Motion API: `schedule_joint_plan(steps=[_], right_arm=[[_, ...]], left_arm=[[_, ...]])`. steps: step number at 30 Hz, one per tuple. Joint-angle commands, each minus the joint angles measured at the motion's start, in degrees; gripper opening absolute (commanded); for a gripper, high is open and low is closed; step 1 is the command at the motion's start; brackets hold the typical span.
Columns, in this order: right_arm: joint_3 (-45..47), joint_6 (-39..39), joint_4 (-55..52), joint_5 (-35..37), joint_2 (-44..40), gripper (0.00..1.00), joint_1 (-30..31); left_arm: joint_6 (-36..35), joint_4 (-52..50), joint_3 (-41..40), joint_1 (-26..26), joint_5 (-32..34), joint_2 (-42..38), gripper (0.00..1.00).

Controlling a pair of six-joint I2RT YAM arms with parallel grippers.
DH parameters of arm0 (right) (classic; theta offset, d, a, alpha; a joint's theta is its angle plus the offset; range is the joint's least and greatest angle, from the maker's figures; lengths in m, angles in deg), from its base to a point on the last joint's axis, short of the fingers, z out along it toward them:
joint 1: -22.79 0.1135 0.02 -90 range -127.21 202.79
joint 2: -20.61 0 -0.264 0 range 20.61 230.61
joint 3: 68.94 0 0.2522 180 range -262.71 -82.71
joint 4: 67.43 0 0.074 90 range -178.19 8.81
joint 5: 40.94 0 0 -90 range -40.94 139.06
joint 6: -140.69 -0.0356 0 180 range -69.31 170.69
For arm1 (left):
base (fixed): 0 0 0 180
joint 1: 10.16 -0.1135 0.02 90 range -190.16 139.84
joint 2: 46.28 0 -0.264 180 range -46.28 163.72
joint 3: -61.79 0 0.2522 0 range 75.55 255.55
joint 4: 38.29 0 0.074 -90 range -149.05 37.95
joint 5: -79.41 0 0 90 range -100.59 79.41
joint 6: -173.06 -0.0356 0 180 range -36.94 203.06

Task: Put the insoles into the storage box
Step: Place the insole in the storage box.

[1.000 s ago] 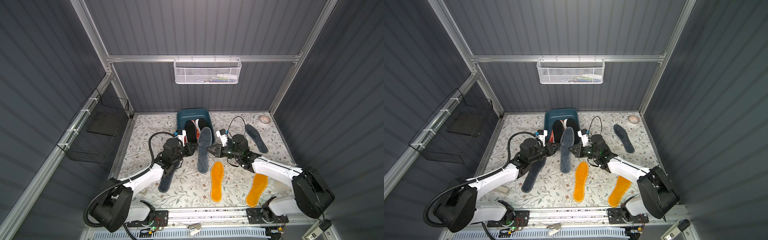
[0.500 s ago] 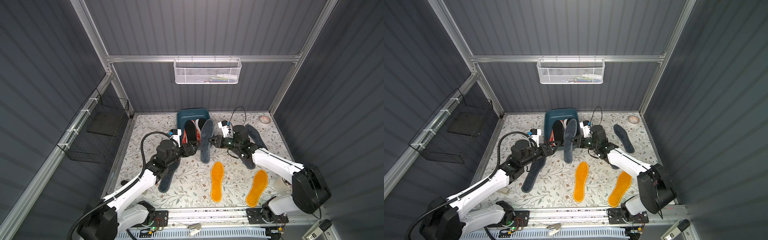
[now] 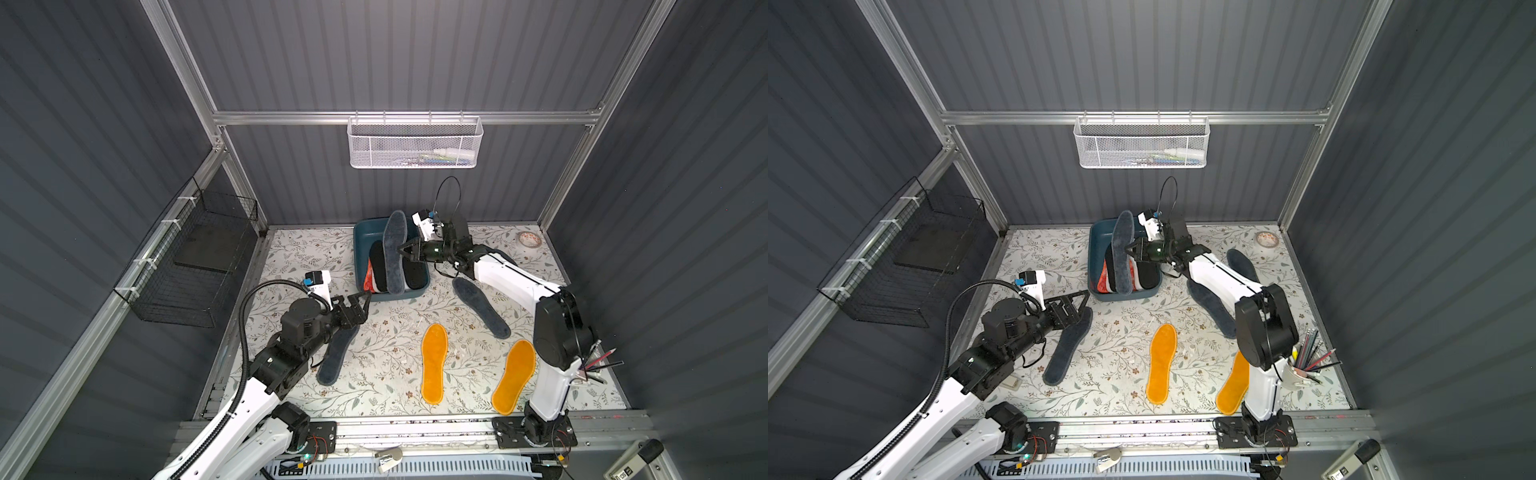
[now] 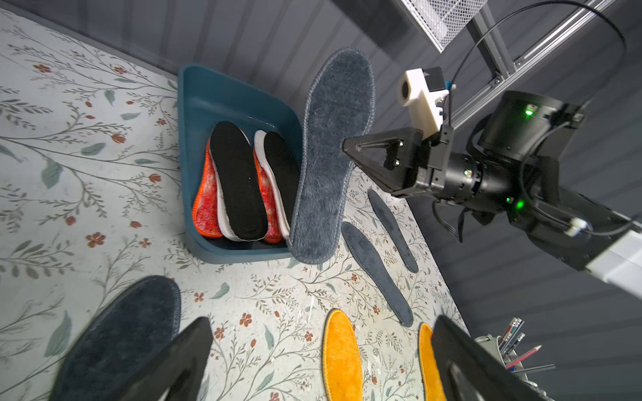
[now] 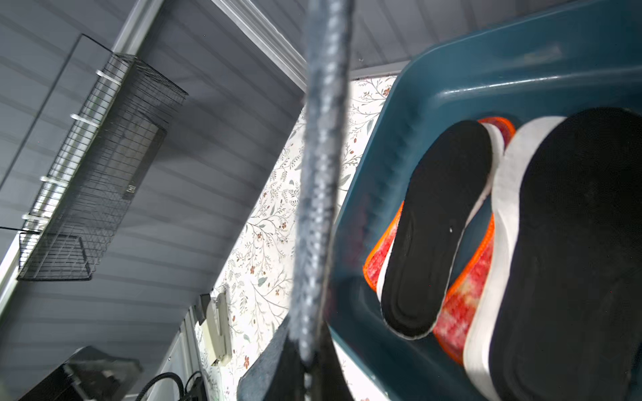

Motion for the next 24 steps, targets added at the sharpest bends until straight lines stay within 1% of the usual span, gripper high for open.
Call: schedule_joint_plan(steps=[1,7,15,18,24], right_arm=[[-5.7,2.1,-3.0,-1.3,4.3,0.0,-0.8],[-14.5,3.1,-4.2,-2.4,12.0,0.0,-1.3],[-24.9,3.2,-7.1,-4.2,21.3,0.0,-1.5],[-26.1,2.0,-6.9,-5.5,23.5,0.0,-1.4],[-25.8,1.4,-6.2,-7.2,24.7,0.0,-0.8]], left_arm=[[-1.6,-7.9,-0.6,-0.4,3.6,-3.1,1.0],[-1.2,-10.9,-0.9,-0.4,4.9,-6.3,1.0],[-2.2,-11.3,0.5,-0.4,4.1,-3.9,1.0],[-2.5,-10.9,0.7,-0.4,3.9,-3.3,1.0],[-2.6,-9.8,0.5,-0.4,3.4,-2.1,1.0]])
